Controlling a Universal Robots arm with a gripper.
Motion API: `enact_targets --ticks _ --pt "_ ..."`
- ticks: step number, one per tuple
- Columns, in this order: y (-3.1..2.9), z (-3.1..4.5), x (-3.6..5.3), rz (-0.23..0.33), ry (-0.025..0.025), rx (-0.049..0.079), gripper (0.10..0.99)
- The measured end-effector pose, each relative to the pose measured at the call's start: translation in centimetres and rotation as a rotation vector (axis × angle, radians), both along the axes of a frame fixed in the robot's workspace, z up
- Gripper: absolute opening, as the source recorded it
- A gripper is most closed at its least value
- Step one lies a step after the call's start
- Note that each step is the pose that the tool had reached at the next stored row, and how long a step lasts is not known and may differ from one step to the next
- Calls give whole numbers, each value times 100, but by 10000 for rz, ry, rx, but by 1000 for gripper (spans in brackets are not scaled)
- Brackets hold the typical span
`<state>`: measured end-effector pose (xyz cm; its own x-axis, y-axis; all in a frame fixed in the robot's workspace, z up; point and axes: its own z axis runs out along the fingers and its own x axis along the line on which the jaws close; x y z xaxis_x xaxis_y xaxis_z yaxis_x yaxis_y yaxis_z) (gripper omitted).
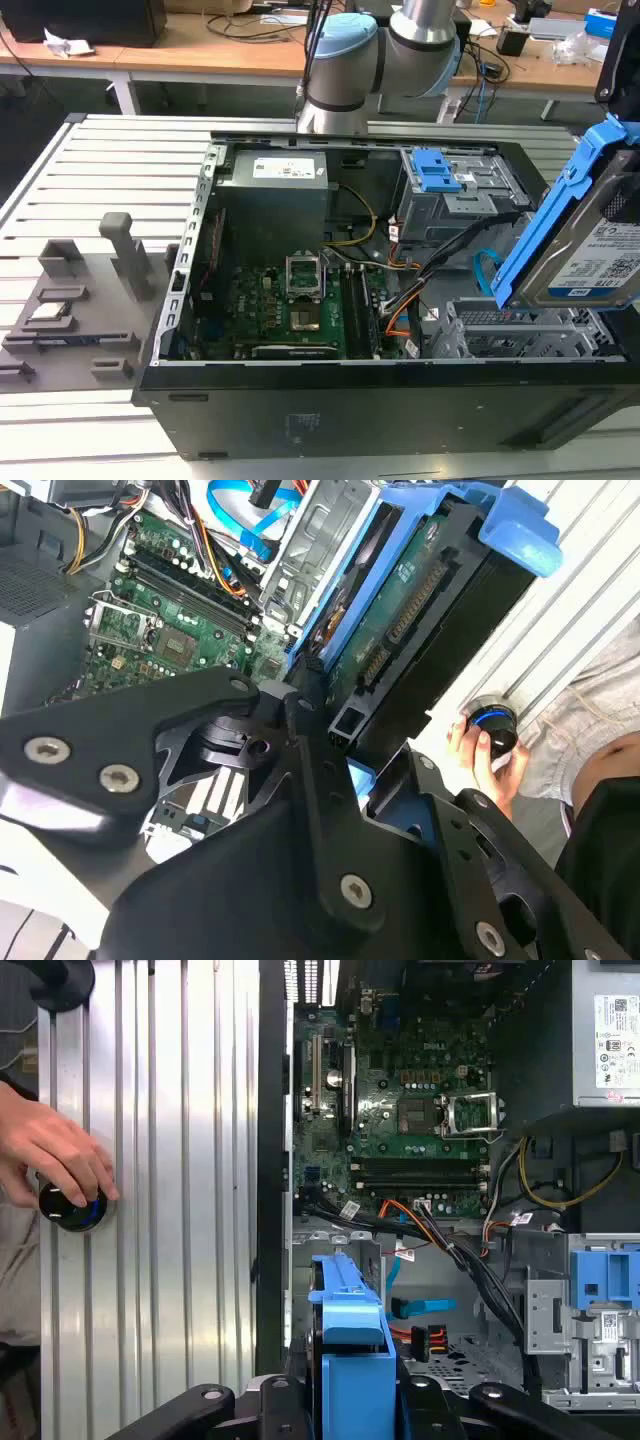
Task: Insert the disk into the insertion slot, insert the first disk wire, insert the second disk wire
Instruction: 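Insert the disk into the insertion slot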
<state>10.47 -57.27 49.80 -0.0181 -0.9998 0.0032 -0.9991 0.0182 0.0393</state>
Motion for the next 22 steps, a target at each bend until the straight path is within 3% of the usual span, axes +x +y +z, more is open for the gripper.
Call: enact_targets --ticks 6,9,17,22 --pt "27 -68 -9 -2 1 1 365" --pt "89 -137 -20 0 0 0 365" --pt "126 -297 -24 0 1 0 365" --pt "193 -418 -25 -33 0 14 365"
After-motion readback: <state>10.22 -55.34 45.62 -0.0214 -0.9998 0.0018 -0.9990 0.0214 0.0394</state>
